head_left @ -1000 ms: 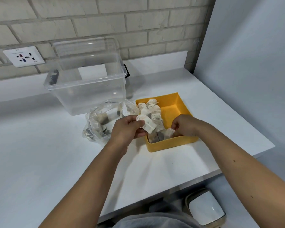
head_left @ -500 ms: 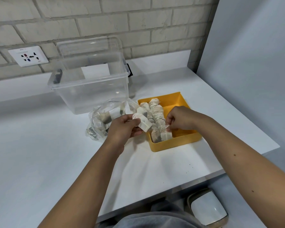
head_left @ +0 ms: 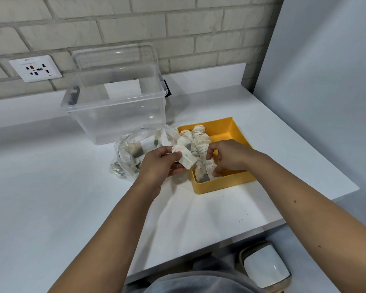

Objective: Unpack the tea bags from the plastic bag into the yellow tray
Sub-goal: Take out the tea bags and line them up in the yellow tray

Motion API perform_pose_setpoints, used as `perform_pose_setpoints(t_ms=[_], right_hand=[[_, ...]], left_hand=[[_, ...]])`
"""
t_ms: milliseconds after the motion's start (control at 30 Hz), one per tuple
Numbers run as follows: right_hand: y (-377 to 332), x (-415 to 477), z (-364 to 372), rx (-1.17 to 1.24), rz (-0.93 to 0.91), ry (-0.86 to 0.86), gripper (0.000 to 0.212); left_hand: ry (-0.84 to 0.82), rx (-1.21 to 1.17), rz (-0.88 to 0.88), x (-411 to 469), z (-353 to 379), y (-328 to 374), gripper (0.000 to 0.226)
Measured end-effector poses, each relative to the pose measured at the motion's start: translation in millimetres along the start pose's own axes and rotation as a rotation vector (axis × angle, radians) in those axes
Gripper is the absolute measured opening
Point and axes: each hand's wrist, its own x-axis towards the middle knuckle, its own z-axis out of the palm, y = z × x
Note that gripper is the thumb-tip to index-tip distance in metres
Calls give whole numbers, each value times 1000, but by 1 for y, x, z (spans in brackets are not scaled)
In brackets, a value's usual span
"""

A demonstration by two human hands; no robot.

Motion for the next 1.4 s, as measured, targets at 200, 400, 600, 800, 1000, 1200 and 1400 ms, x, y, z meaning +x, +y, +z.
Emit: perform_pose_setpoints(t_ms=[200, 400, 600, 800, 1000, 1200, 1400], right_hand=[[-1, 1, -1, -42, -19, -56, 35], [2, 3, -16, -26, -27, 17, 23], [3, 10, -12, 23, 2, 30, 30], [5, 8, -3, 97, 54, -34, 36], [4, 0, -11, 116, 29, 40, 39], [-17, -16, -26, 392, -115, 300, 25], [-44, -22, -20, 356, -201, 258, 24]], left_hand=[[-1, 9, -6, 0, 0, 2, 13], [-4, 2, -9, -1, 0, 2, 13], [-14, -7, -6, -2, 1, 3, 9], [-26, -23, -14, -3, 0, 3, 7], [-37, -46, -34, -1, 2, 1, 11], [-42, -109, -83, 3, 6, 0, 21], [-132, -180, -103, 0, 17, 7, 19]])
